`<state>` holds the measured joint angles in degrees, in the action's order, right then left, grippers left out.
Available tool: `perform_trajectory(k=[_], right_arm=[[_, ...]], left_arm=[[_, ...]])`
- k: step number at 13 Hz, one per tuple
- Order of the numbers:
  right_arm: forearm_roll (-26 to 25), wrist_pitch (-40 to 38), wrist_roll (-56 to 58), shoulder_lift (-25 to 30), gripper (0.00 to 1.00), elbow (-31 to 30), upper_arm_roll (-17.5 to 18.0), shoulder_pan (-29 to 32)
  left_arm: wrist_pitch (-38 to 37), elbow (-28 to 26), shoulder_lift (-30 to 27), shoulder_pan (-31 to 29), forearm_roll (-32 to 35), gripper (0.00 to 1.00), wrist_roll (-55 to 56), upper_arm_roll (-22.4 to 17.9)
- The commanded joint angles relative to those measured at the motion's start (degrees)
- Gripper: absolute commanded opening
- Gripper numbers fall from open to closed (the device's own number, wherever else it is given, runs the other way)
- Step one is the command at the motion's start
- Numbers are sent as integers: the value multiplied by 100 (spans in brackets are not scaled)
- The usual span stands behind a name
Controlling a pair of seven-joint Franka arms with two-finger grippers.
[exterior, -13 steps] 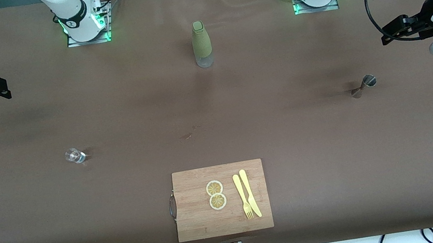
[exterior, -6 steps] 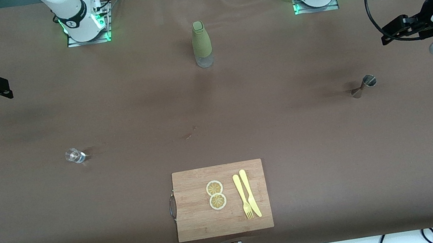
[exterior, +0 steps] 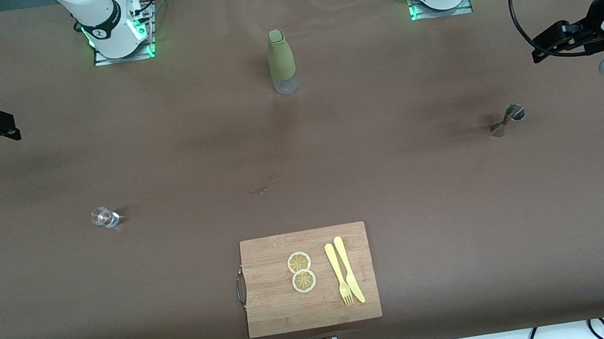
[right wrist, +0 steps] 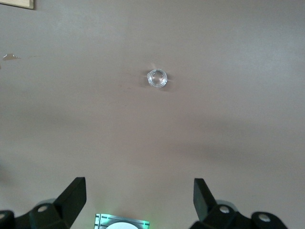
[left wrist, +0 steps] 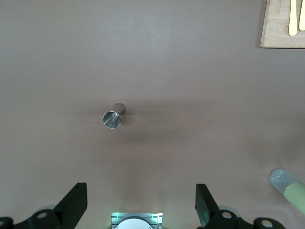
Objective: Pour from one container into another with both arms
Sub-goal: 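Reach the right gripper to the glass while the left gripper reaches the jigger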
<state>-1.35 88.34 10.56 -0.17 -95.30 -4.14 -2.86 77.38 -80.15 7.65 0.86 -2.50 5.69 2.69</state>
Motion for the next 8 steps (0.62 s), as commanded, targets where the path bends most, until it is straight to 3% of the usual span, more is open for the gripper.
perform_trajectory(k=[1,8], right_arm=[[126,121,200,25,100,-50,-78,58],[1091,508,2500,-571,100,-103,-1008,58]], left_arm=[[23,-19,-9,-15,135,100,-233,-58],[32,-54,254,-332,5,100,-3404,-1050]])
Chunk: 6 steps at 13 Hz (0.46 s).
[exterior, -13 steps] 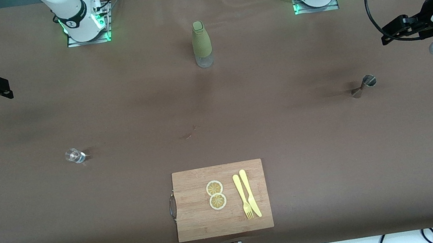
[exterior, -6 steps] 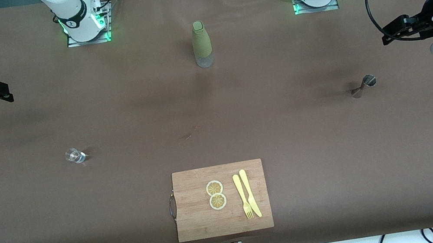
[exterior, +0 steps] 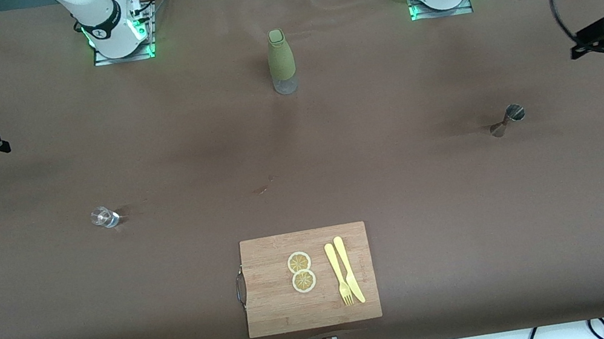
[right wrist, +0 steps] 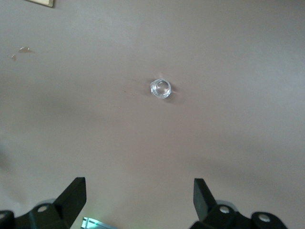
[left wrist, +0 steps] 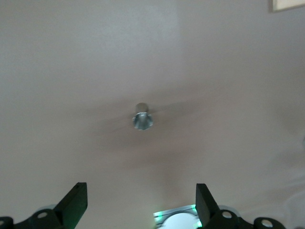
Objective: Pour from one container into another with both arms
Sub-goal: 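Reach the right gripper to the glass while the left gripper reaches the jigger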
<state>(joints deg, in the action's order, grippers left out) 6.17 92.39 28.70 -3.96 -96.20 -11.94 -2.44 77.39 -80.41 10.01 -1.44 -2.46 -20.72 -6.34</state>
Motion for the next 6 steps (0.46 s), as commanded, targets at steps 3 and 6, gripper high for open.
perform_trajectory(k=[3,6], right_arm=[[988,340,2063,-709,100,-4,-650,33],[1885,473,3603,-1167,100,-4,-774,305]], left_arm=[[-56,-168,324,-400,-990,100,-3025,-867],[-206,-299,860,-873,-2027,100,-5558,-1229]])
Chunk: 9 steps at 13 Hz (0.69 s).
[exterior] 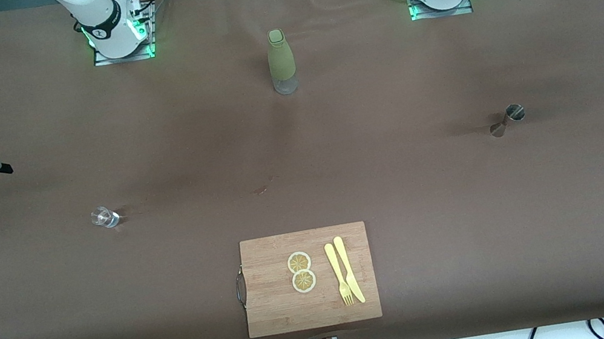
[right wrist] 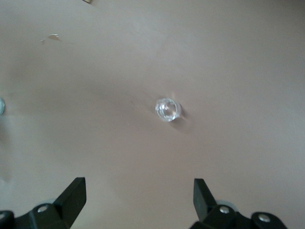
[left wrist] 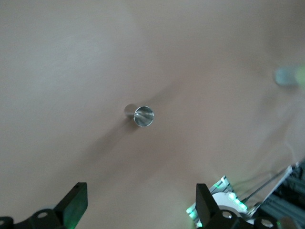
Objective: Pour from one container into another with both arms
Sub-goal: 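Reach the right gripper to the glass while the left gripper reaches the jigger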
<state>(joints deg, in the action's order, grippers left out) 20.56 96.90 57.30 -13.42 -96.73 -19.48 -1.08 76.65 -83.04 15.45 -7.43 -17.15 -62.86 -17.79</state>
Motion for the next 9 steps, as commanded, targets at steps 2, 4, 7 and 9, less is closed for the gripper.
perform_trajectory(k=[2,4,7,9], right_arm=[[859,22,1473,-572,100,75,-21,336],[1535,92,2605,-976,100,67,-12,529],[2152,101,3855,-1486,100,49,-3,653],[2469,215,4767,-1785,100,49,31,766]], left_arm=[[-395,-150,825,-696,-1235,100,-2550,-93],[-449,-492,1125,-900,-1728,100,-3570,-84],[-467,-792,1748,-935,-2458,100,-5091,-84],[-606,-810,2144,-979,-2792,100,-5726,-84]])
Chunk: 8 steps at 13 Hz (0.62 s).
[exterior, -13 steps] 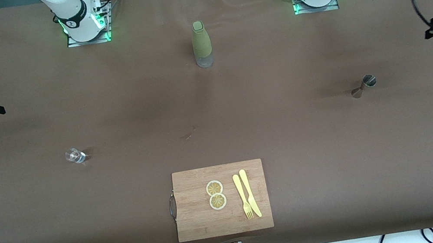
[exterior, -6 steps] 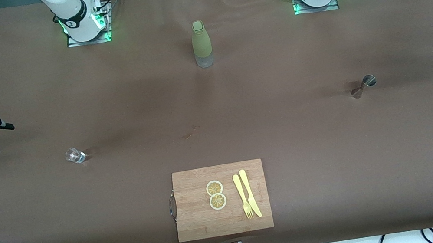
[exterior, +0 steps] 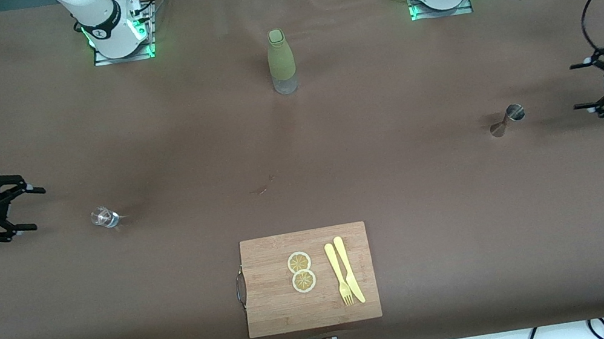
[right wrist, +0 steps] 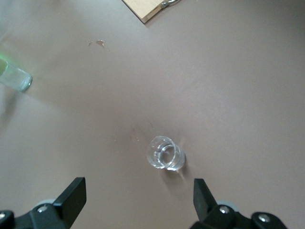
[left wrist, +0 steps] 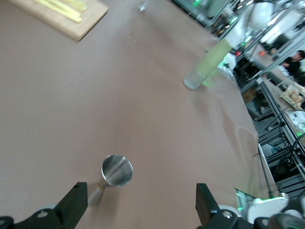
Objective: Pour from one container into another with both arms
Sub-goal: 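Reach the right gripper to the glass while the left gripper reaches the jigger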
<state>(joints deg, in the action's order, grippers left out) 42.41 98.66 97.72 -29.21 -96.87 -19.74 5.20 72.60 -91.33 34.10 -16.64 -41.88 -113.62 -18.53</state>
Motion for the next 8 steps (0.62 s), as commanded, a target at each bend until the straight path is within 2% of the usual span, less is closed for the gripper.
perform_trajectory(k=[1,3,5,6,8], right_arm=[[486,65,1296,-347,100,54,93,217],[663,206,2256,-558,100,2,198,297],[690,206,2637,-830,100,1,295,402],[742,215,2743,-988,100,1,478,620],[1188,215,3276,-1384,100,2,900,1095]], left_arm=[[-264,1,411,-102,-442,100,-861,-10],[-282,-16,614,-155,-513,100,-1344,-10],[-264,-69,903,-226,-767,100,-1933,-19],[-247,-95,1096,-304,-1004,100,-2223,-19],[-238,-95,1483,-314,-1356,100,-2663,-27]])
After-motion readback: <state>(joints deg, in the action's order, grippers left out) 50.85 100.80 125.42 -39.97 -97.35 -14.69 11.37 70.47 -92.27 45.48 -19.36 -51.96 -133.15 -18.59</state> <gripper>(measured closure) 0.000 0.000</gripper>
